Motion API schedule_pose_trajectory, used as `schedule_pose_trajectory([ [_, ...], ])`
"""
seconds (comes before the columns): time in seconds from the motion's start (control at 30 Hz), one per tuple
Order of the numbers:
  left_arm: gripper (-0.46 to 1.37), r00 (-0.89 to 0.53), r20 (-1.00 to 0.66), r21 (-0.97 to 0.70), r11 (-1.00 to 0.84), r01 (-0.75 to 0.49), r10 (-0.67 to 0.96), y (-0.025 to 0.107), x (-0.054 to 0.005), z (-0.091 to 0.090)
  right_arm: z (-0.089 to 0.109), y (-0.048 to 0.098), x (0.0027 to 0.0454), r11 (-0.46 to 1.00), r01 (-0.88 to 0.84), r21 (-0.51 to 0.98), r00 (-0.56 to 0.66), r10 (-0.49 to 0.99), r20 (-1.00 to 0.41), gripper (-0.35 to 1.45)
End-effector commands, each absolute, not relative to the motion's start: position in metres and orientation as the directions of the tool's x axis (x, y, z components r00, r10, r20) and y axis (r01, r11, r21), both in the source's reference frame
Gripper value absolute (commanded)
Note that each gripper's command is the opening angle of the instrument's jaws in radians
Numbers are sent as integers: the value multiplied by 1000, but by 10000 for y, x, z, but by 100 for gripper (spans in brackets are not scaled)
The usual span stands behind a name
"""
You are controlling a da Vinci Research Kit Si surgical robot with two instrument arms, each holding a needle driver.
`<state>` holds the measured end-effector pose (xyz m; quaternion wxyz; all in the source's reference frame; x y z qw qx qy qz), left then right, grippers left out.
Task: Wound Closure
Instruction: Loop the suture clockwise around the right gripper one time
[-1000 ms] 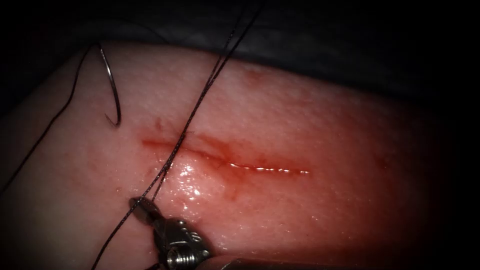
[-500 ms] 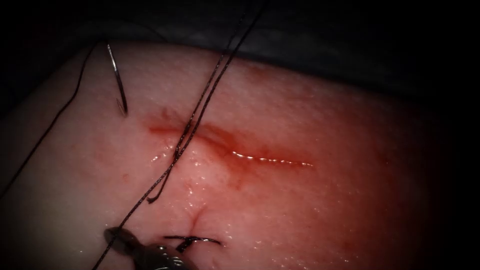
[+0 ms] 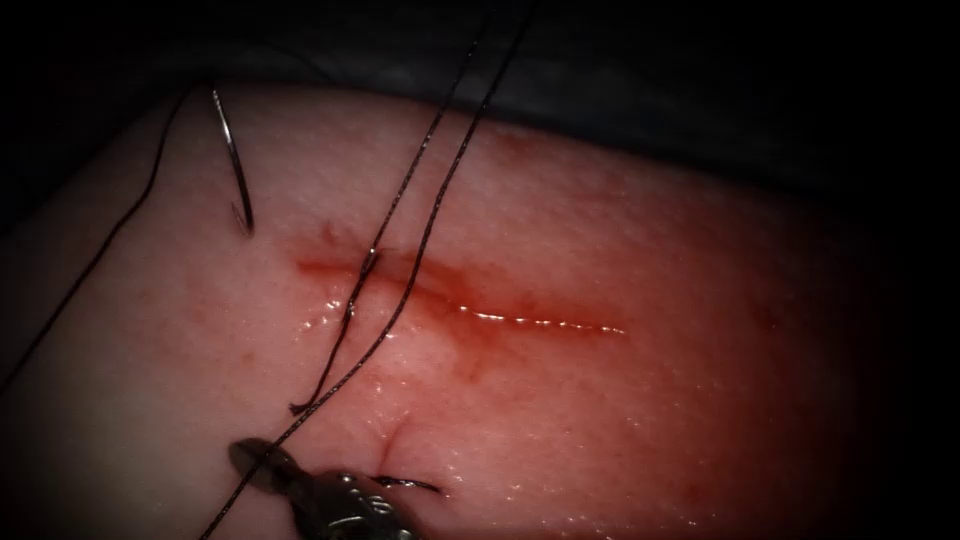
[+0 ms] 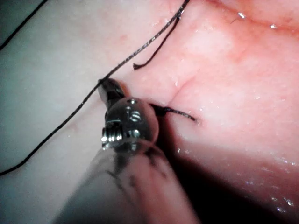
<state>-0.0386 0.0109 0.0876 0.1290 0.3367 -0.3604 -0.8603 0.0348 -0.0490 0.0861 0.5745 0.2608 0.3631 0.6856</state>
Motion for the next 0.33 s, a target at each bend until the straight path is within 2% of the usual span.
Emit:
schedule_pose_trajectory([
  [0.03, -35, -740, -487, 705, -709, -20, -463, 109, -386, 876, 863, -490, 348, -73, -597, 799, -204, 977, -63, -35],
  [0.33, -35, -738, -489, 705, -709, -20, -465, 110, -386, 876, 864, -491, 347, -45, -604, 796, -189, 978, -89, -35],
])
